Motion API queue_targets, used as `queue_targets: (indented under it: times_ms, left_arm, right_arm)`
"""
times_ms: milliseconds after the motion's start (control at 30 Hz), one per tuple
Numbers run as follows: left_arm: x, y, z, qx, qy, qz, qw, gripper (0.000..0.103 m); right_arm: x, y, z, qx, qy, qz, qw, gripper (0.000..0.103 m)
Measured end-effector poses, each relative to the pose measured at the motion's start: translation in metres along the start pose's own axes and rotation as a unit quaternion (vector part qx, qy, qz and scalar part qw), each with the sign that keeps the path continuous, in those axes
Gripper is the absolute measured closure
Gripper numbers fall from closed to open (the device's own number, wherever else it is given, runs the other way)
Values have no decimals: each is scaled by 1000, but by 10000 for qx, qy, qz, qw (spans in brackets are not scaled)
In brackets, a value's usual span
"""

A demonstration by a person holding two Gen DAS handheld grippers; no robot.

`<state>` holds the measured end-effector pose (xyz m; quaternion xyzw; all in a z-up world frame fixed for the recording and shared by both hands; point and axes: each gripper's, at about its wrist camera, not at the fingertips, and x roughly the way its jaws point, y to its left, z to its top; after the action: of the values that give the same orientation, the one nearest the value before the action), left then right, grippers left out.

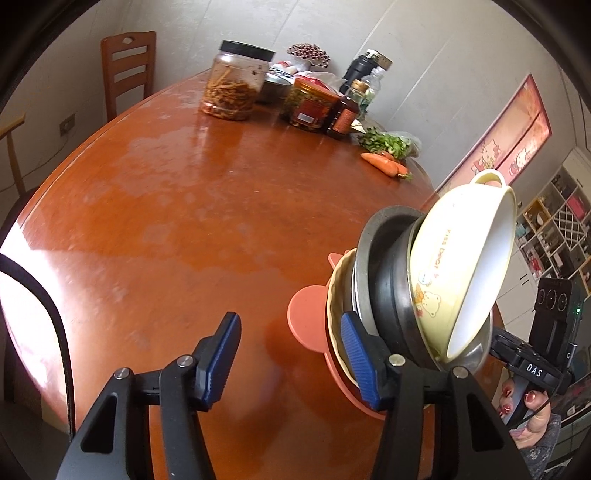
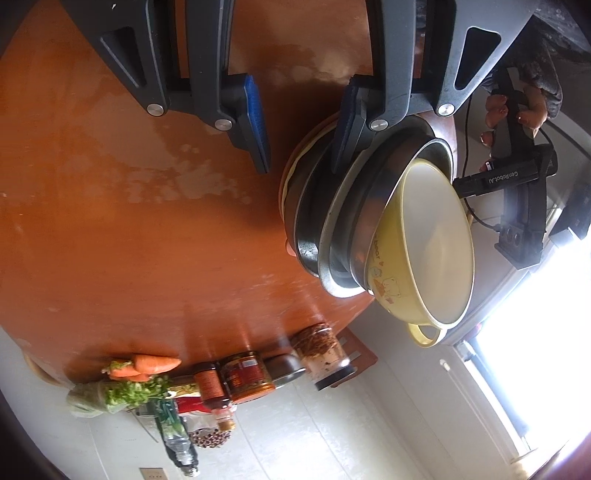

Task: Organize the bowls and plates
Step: 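Open the right gripper while the left gripper lowers the bowl stack onto the grey pan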

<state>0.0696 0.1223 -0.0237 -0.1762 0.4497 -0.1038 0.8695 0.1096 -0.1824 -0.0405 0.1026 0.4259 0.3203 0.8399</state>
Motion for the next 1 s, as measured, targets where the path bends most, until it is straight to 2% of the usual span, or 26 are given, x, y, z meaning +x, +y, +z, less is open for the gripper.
queue_targets:
  times_ms: [467,733,1000]
  left_arm:
    - [42,-65,12,654,151,108,9977,47]
    - [55,-81,16,691,164,65,9975,47]
    - [58,-87,15,819,79,236,9963,46]
  right_arm:
    - [-29,-43,2,277,-270,-480,9981,68]
    - [-39,-60,5,341,-358,-664,9966,68]
    - [-43,-60,4,397,-387,-698,9960,67]
